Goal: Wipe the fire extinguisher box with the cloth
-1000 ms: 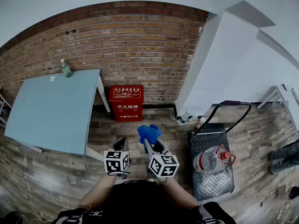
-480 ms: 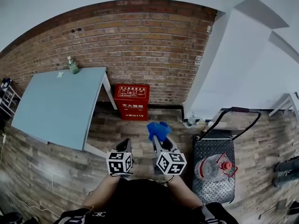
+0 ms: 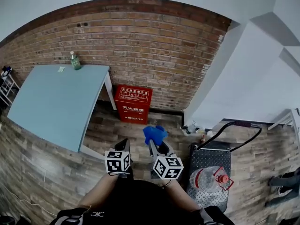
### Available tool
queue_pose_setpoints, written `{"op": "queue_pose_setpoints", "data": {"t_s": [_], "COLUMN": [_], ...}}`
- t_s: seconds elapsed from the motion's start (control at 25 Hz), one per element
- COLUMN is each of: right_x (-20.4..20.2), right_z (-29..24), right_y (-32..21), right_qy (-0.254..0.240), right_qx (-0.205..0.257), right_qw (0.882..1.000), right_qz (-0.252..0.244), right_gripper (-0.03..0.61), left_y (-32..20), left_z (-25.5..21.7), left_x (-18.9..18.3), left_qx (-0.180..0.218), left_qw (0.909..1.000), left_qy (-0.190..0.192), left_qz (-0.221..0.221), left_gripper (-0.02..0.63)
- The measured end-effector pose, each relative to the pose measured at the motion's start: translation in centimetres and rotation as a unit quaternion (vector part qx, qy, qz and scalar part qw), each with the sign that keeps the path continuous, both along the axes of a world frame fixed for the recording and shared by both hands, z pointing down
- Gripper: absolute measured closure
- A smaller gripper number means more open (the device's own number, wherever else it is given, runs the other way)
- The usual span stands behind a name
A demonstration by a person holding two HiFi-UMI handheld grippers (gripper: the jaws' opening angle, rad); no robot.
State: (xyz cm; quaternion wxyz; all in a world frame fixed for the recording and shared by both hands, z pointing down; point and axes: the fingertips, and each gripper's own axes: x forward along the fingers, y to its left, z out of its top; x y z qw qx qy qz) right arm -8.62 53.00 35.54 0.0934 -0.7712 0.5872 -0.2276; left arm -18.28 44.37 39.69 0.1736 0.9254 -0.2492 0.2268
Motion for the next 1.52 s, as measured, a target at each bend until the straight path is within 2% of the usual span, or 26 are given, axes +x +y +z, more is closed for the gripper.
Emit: {"op": "queue_pose_setpoints", "data": {"t_s": [0.36, 0.64, 0.84, 1.04, 1.24, 1.52], "right_x": [4.7, 5.7, 6.1, 5.1, 3.9, 3.2], "right_z": [-1.0, -1.8, -1.9, -1.4, -0.2, 0.9], "right_y": [-9.0, -17.6, -23.0, -26.9, -28.9, -30.9], "right_qy": [0.012, 0.022, 0.028, 0.032, 0.035, 0.027], "right_qx": [-0.023, -0.026, -0.032, -0.051, -0.081, -0.1], "right_qw": [0.999, 0.999, 0.999, 0.998, 0.996, 0.995], "right_qz": [0.027, 0.03, 0.034, 0.031, 0.019, 0.012], "right_gripper": [0.425, 0.425, 0.425, 0.425, 0.425, 0.425], "left_y": [-10.2, -18.1, -23.6, -27.3, -29.3, -30.7], "left_z": [-2.2, -3.2, -3.5, -2.9, -1.6, 0.6], "left_x": [7.0, 9.5, 9.9, 9.5, 9.1, 7.9], "left_qx": [-0.002, 0.006, 0.005, -0.014, -0.038, -0.063], "left_qw": [0.9986, 0.9969, 0.9964, 0.9958, 0.995, 0.9948], "left_qy": [0.033, 0.038, 0.04, 0.052, 0.058, 0.041], "left_qz": [0.041, 0.069, 0.074, 0.074, 0.072, 0.068], "left_gripper": [0.609, 0.609, 0.609, 0.607, 0.609, 0.608]}}
